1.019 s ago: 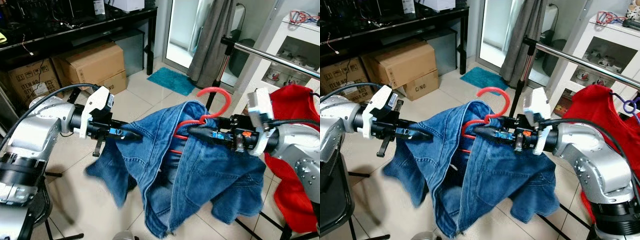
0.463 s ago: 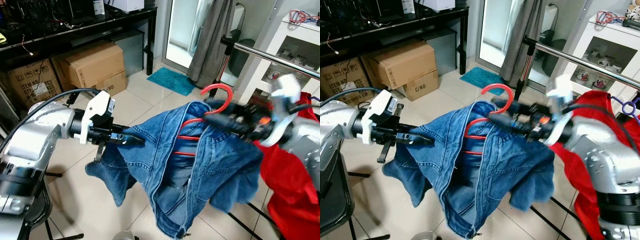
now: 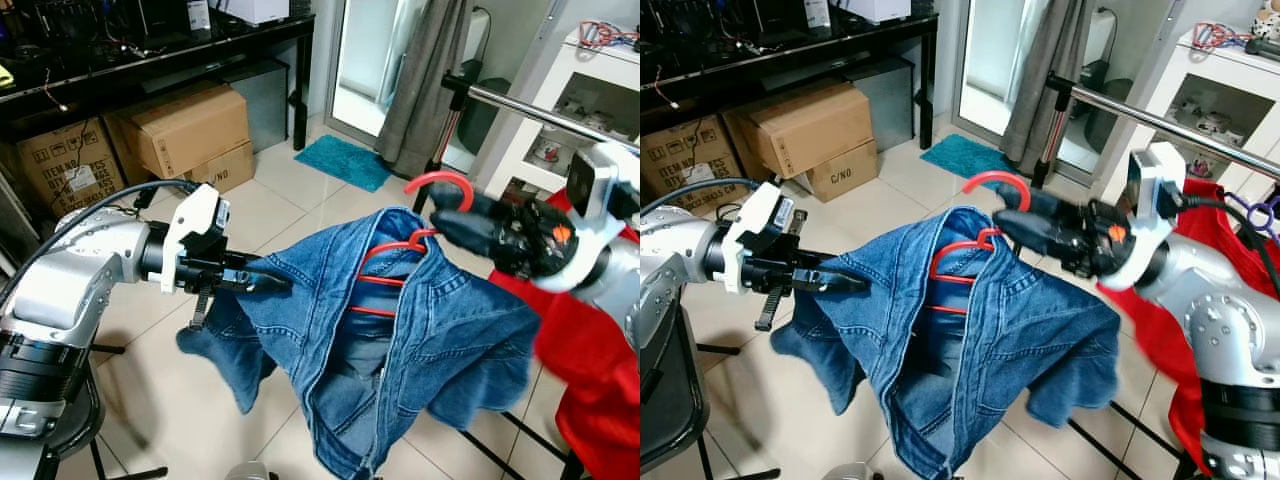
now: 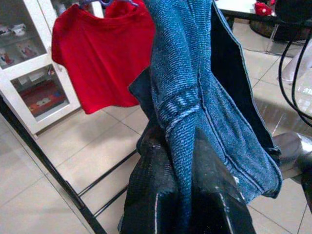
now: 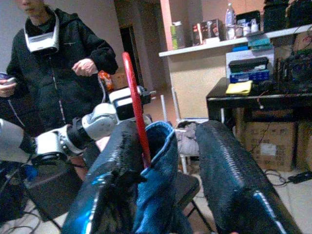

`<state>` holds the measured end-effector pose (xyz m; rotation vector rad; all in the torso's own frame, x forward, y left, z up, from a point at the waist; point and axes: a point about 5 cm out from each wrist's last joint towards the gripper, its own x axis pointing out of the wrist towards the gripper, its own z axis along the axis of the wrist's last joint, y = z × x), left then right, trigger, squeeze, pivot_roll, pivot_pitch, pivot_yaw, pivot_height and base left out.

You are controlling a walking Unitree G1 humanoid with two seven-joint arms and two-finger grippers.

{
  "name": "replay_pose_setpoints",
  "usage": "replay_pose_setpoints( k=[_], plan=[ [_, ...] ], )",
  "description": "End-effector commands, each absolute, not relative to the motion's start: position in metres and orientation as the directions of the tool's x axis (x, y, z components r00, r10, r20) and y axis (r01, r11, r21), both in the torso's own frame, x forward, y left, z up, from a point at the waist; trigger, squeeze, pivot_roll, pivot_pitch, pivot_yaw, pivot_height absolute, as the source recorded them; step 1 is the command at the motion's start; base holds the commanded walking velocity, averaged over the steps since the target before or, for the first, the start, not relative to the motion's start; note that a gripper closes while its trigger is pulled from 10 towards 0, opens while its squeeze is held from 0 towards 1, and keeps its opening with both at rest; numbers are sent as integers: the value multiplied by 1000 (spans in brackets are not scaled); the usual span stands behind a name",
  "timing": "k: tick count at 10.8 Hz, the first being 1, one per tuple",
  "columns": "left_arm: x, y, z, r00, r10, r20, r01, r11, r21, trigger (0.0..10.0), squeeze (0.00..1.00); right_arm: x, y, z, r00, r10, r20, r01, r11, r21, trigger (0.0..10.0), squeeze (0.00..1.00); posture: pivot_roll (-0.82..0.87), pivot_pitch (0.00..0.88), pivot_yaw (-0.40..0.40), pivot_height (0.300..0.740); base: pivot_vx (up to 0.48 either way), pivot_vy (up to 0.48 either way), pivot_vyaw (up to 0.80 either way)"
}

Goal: Hang hanger

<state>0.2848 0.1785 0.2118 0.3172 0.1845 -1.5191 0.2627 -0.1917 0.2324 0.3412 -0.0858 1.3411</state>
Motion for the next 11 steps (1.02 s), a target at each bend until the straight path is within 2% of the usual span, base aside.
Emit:
replay_pose_setpoints(
  k=[1, 7, 11],
  plan=[
    [283, 178, 221, 53, -956, -288, 992, 17, 126, 0, 0, 260, -195, 232, 211, 943, 257, -965, 159, 208, 0, 0, 176, 0, -45, 740, 0, 0, 0],
    [281, 181, 223, 55, -958, -283, 992, 21, 120, 0, 0, 261, -199, 234, 157, 939, 307, -965, 80, 250, 0, 0, 183, 0, -53, 740, 0, 0, 0],
    [282, 182, 220, 56, -955, -292, 993, 24, 113, 0, 0, 261, -202, 240, 154, 928, 340, -968, 72, 240, 0, 0, 181, 0, -50, 740, 0, 0, 0]
  ],
)
